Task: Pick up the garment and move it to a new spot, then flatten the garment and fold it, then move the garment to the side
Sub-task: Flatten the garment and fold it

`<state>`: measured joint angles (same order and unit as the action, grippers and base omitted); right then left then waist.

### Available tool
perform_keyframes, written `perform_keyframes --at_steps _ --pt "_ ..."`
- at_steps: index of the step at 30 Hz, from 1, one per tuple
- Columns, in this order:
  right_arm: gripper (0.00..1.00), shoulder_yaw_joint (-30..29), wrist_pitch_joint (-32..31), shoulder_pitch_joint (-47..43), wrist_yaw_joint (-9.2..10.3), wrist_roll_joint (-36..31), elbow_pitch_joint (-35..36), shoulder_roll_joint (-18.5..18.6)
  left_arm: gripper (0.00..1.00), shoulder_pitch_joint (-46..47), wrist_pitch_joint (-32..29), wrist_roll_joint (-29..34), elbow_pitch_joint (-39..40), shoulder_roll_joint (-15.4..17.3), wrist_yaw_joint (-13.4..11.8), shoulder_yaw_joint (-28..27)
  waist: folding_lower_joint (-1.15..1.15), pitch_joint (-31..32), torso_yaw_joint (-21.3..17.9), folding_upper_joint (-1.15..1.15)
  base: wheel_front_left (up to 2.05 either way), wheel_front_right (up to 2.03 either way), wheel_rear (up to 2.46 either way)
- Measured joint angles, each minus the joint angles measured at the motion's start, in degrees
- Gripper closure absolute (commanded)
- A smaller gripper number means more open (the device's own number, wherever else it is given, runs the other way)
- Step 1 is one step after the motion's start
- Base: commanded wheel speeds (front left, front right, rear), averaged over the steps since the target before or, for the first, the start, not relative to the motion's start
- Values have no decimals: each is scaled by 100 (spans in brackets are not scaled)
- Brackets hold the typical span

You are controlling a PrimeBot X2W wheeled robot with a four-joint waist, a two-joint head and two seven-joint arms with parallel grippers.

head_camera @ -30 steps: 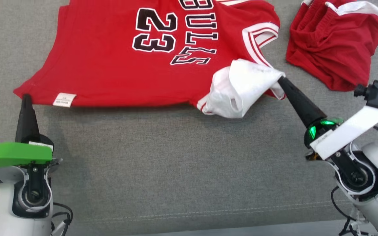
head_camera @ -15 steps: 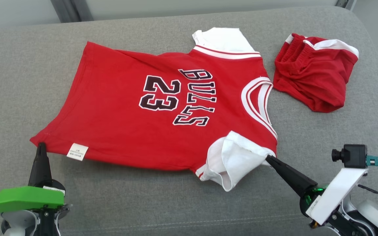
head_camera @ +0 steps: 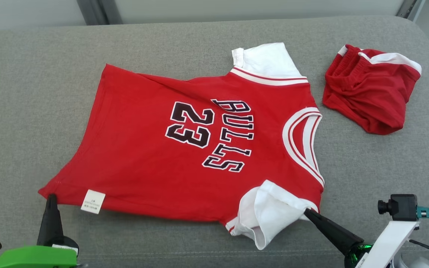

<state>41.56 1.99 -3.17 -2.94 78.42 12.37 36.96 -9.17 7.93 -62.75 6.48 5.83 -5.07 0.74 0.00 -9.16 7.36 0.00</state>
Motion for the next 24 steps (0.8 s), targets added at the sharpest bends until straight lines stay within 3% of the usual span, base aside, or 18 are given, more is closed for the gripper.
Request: perform_keyframes --at_steps 14,24 --pt "100 138 -125 -91 -1 -9 211 253 100 -498 -66 33 378 29 -59 -111 0 -295 -88 0 0 0 0" --pt "100 140 -212 -23 0 -183 188 335 100 -549 -202 235 68 129 -133 -75 0 -424 -301 0 0 0 0"
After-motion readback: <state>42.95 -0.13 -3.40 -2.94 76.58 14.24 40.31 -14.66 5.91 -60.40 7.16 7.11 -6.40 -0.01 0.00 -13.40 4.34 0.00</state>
